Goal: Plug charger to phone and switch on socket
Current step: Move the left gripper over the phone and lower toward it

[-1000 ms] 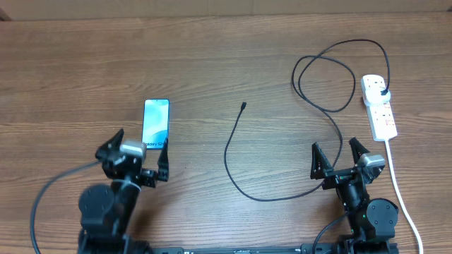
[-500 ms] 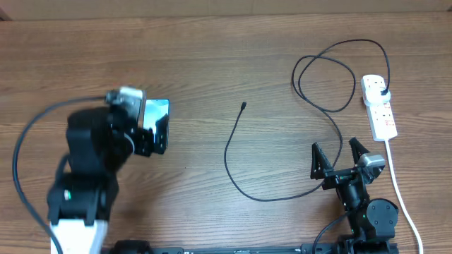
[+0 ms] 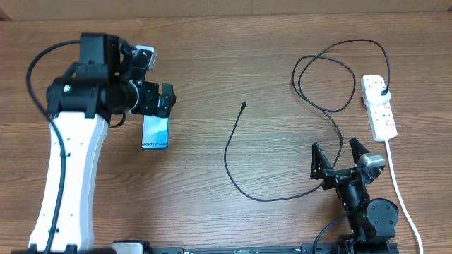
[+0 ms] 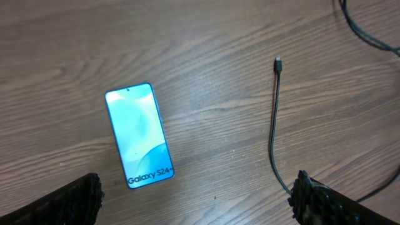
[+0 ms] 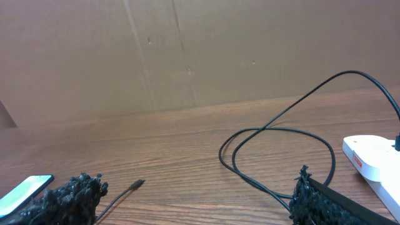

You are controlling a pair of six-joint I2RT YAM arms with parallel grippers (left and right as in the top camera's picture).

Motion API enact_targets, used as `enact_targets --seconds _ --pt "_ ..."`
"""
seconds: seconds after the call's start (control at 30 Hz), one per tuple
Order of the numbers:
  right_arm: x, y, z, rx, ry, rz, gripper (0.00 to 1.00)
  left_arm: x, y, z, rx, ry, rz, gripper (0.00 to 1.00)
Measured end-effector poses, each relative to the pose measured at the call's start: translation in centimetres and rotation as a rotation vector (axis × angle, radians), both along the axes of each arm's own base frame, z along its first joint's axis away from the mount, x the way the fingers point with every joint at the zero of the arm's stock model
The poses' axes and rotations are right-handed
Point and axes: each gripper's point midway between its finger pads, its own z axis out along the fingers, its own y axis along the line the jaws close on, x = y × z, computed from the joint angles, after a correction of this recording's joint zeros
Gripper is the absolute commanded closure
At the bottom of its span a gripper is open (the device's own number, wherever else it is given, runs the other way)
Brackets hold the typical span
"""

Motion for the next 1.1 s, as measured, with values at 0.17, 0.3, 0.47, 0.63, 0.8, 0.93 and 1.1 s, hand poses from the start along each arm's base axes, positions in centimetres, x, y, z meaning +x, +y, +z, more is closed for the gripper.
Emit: enact_targets --seconds 0.17,0.3,0.47,0.63,0.8,0.93,1.1 --pt "0.0 0.0 0.0 0.0 0.0 0.0 0.0 0.6 -0.1 -2.3 0.002 0.077 -0.001 0.01" --pt "0.0 0.0 0.0 0.0 0.0 0.0 0.0 1.0 0.0 -4.1 0.007 0.131 0.0 0.01" --pt "0.0 0.0 0.0 0.0 0.0 0.0 0.0 1.6 0.7 -7.1 0.051 0.212 0.015 0.0" --pt "0.0 0.0 0.0 0.0 0.0 0.0 0.0 2.0 1.5 -10.8 0.106 0.311 0.029 0.01" --pt "0.0 0.0 0.0 0.0 0.0 0.0 0.0 2.1 2.3 -14.3 0.158 0.401 0.038 0.0" --pt "0.0 0.0 0.0 0.0 0.0 0.0 0.0 2.4 2.6 -16.6 0.179 0.443 0.04 0.01" --pt "0.0 0.0 0.0 0.0 -0.001 0.0 0.0 3.0 2.9 -18.8 0.195 0.465 0.041 0.0"
